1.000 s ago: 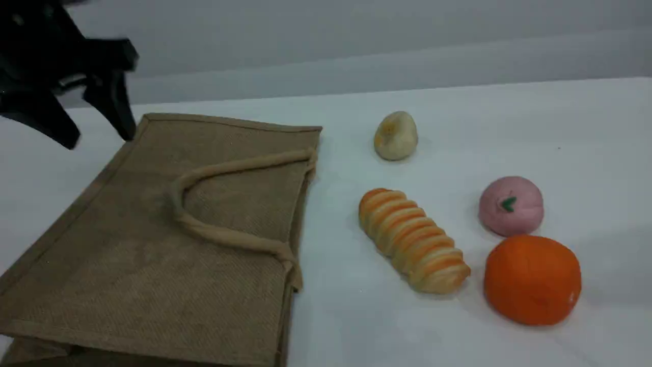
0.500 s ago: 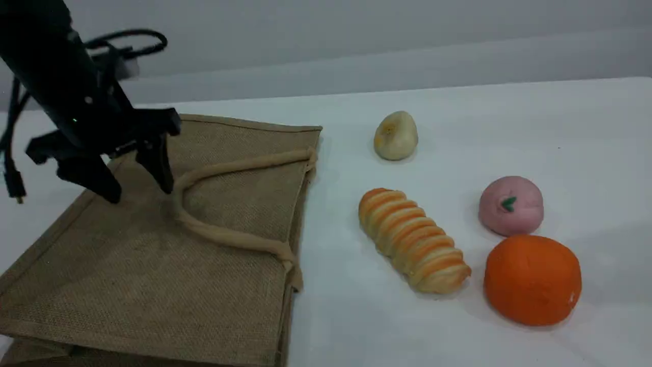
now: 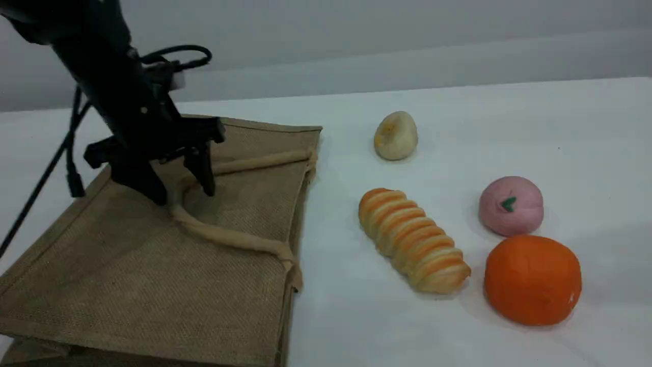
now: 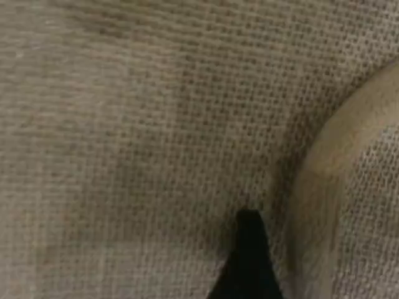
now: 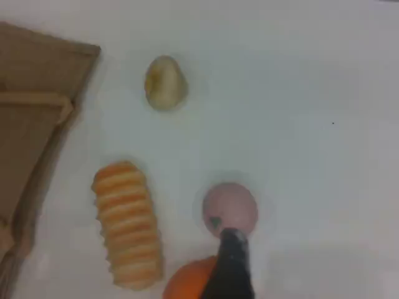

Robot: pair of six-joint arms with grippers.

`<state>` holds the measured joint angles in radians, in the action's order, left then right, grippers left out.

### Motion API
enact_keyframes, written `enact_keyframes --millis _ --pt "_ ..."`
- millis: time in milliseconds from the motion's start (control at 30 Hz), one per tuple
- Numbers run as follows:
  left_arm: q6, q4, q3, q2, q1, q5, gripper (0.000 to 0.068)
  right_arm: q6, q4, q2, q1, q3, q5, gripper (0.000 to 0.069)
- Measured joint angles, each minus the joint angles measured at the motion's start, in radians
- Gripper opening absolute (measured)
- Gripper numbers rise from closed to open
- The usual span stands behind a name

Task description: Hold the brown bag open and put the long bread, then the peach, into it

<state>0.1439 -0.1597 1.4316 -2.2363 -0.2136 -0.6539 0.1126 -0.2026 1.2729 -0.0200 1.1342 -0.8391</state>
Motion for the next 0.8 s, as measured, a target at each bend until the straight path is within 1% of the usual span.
enact_keyframes --millis 100,167,233,333,467,567,600,667,800 --pt "0.0 0.001 0.018 -0.024 -0.01 -0.011 0.0517 0.0 0.0 0.0 0.0 0.0 0.0 0.0565" --pt "0.0 0.002 0.02 -0.035 -0.017 -0.01 0.0504 -0.001 0.0 0.0 0.0 0.0 -0.001 0.0565" --pt "0.0 0.004 0.02 -0.038 -0.018 -0.007 0.048 -0.001 0.0 0.0 0.0 0.0 -0.001 0.0565" --pt "0.0 0.004 0.02 -0.038 -0.018 -0.007 0.0413 0.0 0.0 0.0 0.0 0.0 -0.002 0.0565" --pt "-0.003 0.003 0.02 -0.038 -0.018 -0.007 0.026 0.0 0.0 0.0 0.0 0.0 -0.003 0.0565" --pt "-0.013 0.002 0.02 -0.038 -0.018 -0.013 0.0114 0.0 0.0 0.0 0.0 0.0 -0.003 0.0565" --pt "-0.019 0.001 0.02 -0.036 -0.018 -0.017 0.0087 0.0 0.0 0.0 0.0 0.0 0.001 0.0565" --pt "-0.053 0.001 0.031 -0.034 -0.018 -0.048 0.0083 0.001 0.0 0.0 0.0 0.0 0.012 0.0565" --pt "-0.111 0.001 0.099 -0.034 -0.018 -0.155 0.0083 0.001 -0.015 0.0 0.0 0.0 0.015 0.0565"
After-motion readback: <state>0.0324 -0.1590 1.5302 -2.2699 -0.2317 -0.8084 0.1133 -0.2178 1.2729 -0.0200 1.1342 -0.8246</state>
